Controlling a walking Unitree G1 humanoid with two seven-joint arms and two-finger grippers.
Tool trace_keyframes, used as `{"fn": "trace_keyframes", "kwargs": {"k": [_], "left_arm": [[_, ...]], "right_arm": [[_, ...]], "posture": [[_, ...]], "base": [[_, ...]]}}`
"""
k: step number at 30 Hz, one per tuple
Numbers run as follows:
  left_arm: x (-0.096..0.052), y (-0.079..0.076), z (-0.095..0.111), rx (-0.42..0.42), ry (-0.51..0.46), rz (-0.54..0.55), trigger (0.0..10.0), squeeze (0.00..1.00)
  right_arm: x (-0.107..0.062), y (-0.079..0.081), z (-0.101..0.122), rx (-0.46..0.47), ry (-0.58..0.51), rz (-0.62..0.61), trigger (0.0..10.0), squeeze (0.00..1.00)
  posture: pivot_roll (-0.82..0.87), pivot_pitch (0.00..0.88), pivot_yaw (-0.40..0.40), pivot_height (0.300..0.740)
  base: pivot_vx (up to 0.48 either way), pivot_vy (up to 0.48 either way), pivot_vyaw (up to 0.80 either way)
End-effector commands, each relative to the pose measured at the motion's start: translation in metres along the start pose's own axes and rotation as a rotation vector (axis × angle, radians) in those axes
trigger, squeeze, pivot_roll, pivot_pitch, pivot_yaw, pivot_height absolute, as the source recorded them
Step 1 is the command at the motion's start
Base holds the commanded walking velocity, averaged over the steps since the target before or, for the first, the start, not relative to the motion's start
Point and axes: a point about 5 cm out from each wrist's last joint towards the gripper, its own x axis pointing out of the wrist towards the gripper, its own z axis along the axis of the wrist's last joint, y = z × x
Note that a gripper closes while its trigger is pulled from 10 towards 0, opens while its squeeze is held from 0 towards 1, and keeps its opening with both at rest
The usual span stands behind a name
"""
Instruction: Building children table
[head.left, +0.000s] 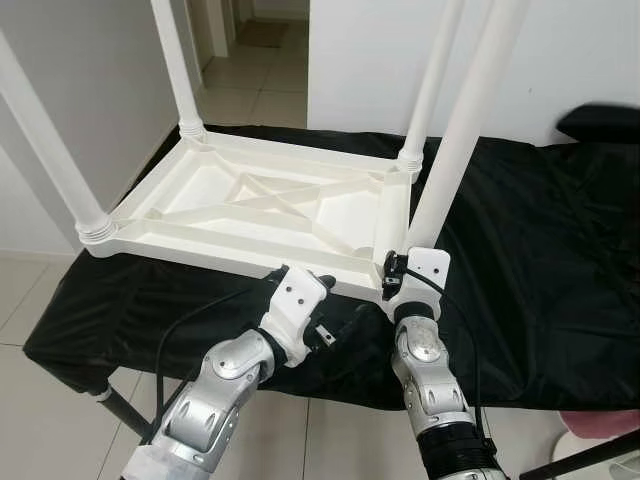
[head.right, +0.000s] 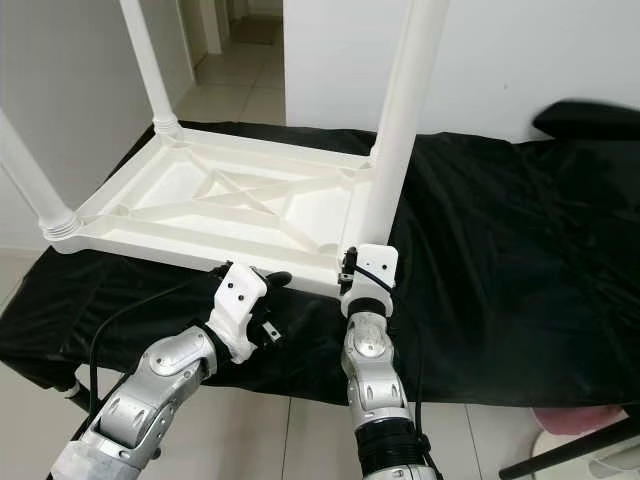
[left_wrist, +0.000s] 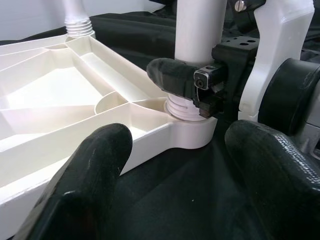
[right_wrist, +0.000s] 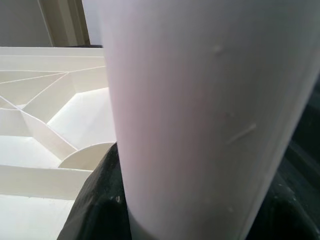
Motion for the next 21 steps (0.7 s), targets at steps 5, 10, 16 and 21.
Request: {"fn": "trace_keyframes", "kwargs": {"k": [5, 10, 16, 21], "left_arm": [[0.0, 0.002, 0.002, 0.006, 0.002, 0.004, 10.0, 0.0], [0.0, 0.001, 0.001, 0.014, 0.006, 0.005, 10.0, 0.0], [0.0, -0.003, 0.002, 0.033, -0.007, -0.002, 10.0, 0.0], [0.001, -0.002, 0.003, 0.037, -0.02, 0.011, 10.0, 0.0]], "right_arm": [[-0.009, 0.004, -0.009, 0.088, 0.054, 0.024, 10.0, 0.07], [-0.01, 0.0, -0.009, 0.126, 0.057, 0.047, 10.0, 1.0], [-0.01, -0.01, -0.001, 0.112, 0.005, 0.129, 10.0, 1.0], [-0.008, -0.016, 0.002, 0.078, -0.028, 0.251, 10.0, 0.0]], "posture": [[0.02, 0.011, 0.018, 0.74], [0.02, 0.006, 0.014, 0.74], [0.02, 0.0, -0.004, 0.74], [0.02, 0.0, -0.016, 0.74]], "base": [[0.0, 0.0, 0.0], [0.0, 0.0, 0.0], [0.0, 0.0, 0.0], [0.0, 0.0, 0.0]]}}
